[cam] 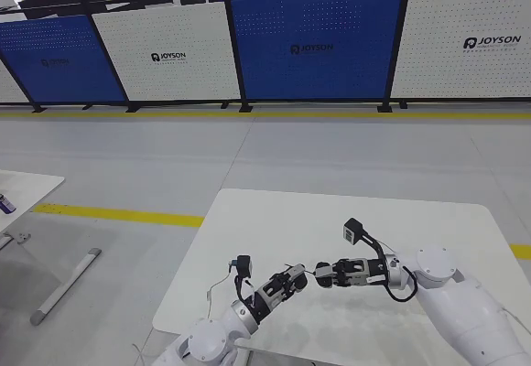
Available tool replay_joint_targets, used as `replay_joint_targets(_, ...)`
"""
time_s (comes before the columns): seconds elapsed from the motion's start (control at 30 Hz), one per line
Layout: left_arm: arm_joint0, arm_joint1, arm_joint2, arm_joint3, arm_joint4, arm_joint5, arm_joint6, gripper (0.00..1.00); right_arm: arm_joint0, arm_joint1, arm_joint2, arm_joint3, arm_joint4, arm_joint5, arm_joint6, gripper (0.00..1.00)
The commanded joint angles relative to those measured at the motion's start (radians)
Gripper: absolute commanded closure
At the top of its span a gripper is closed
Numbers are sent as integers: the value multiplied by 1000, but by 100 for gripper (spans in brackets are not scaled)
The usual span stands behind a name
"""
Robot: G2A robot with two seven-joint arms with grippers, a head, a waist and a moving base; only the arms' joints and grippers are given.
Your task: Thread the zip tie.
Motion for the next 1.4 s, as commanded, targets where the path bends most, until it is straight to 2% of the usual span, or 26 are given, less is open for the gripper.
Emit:
replay_joint_targets(0.0,-2,0,3,1,3,3,0,79,0,0,0,0,0,0,0,100)
replay_joint_targets(0.4,-25,-5,15,12,-7,28,13,78,0,0,0,0,0,0,0,100)
replay_joint_targets(0.57,-39,-7,19,21,-15,33,13,87,0,0,0,0,0,0,0,100)
replay_joint_targets(0.67,-42,-7,18,24,-17,29,11,87,0,0,0,0,0,0,0,100)
replay_joint_targets(0.97,-32,-5,9,30,-22,-11,-18,86,0,0,0,0,0,0,0,100)
replay_joint_targets(1.07,-24,-4,6,26,-18,-16,-19,89,0,0,0,0,0,0,0,100)
replay_joint_targets(1.17,-18,-3,5,21,-15,-18,-18,100,0,0,0,0,0,0,0,100)
replay_joint_targets(1.37,-11,-3,6,15,-11,-17,-11,100,0,0,0,0,0,0,0,100)
